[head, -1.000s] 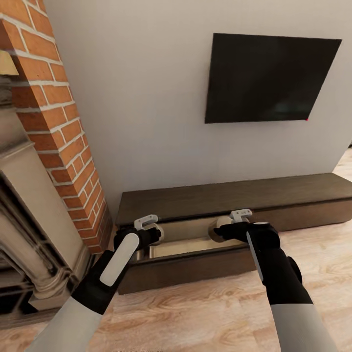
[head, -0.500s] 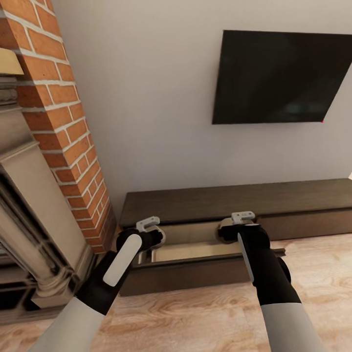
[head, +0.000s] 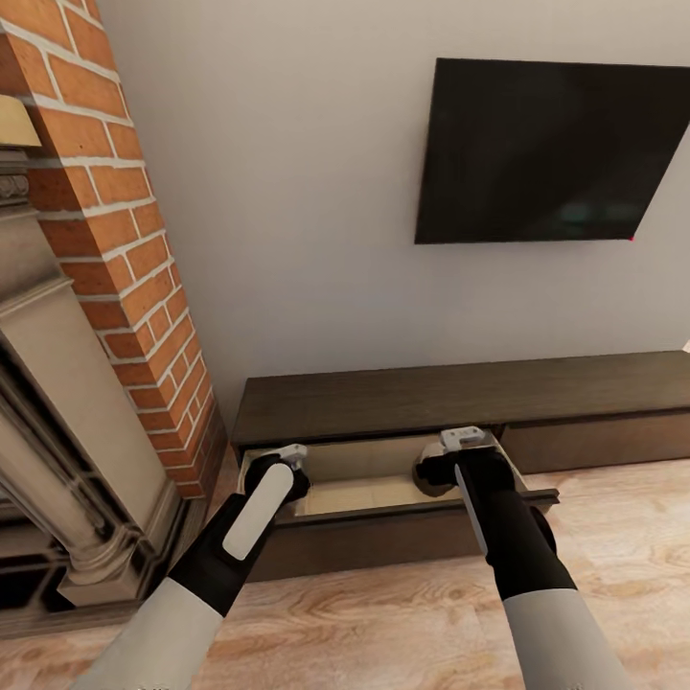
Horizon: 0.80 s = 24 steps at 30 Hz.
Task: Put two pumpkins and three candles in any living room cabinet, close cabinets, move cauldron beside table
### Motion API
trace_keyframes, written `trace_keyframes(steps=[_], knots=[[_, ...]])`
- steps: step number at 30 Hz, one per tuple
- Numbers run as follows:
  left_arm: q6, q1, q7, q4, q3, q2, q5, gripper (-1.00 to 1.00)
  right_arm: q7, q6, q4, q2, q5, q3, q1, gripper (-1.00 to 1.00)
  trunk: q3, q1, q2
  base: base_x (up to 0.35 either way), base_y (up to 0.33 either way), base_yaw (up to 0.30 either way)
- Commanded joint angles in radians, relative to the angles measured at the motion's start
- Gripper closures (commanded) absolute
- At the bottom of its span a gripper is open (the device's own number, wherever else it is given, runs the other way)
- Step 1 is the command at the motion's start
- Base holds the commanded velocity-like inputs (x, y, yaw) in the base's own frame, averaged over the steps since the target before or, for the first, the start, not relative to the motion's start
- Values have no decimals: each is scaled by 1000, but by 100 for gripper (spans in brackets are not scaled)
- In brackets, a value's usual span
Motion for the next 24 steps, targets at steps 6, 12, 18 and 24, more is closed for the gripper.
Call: trace_keyframes(steps=[6,12,18,24], knots=[[-4,-1,59,-32,-4,-4,8,100,-1,0,6,5,-1,0,0,100,0,0,0,0,0,0],[-5,-1,28,-40,-31,-4,8,100,2,-1,-1,6,-2,2,0,100,0,0,0,114,-45,0],[-2,-1,-148,-34,-36,3,8,100,4,-1,-4,6,-4,3,0,100,0,0,0,267,-115,0],[-4,-1,-208,-30,-34,9,8,100,7,-1,-3,6,-4,6,0,100,0,0,0,287,-103,0]])
